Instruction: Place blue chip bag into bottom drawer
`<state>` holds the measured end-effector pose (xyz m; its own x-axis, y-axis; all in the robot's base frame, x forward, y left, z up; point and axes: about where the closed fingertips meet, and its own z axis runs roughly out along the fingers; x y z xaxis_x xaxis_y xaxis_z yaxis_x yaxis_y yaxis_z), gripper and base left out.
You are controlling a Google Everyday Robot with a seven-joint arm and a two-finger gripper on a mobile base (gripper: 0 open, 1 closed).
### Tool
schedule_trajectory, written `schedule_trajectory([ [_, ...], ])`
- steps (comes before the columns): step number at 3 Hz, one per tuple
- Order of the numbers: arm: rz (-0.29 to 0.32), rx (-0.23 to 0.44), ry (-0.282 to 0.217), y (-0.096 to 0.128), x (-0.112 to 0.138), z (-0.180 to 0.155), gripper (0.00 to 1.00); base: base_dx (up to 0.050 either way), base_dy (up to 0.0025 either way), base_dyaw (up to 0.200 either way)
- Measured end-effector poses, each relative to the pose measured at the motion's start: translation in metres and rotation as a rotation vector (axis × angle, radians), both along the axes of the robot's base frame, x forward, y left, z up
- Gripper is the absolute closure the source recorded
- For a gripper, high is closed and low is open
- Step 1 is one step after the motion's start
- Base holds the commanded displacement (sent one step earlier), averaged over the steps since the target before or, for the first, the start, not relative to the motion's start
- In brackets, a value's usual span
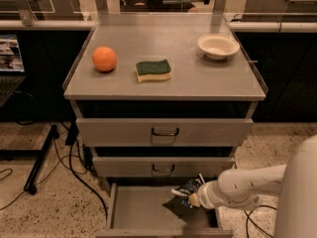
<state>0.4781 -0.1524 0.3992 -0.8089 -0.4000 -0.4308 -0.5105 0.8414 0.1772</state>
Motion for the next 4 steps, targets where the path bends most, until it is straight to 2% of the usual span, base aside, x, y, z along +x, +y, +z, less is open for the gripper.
schedule_trajectory([
  [1,-0.052,0.009,0.047,-0.012,0.015,-0.046,1.0,0.0,0.0,0.0],
  [2,-0.036,0.048,0.079,-0.017,0.021,-0.089,1.0,0.0,0.0,0.0],
  [3,0.038,0.136,0.121,-0.028,0.016,-0.129,1.0,0.0,0.0,0.0],
  [4,0.112,0.249,0.165,-0.031,0.027,-0.15,1.0,0.0,0.0,0.0],
])
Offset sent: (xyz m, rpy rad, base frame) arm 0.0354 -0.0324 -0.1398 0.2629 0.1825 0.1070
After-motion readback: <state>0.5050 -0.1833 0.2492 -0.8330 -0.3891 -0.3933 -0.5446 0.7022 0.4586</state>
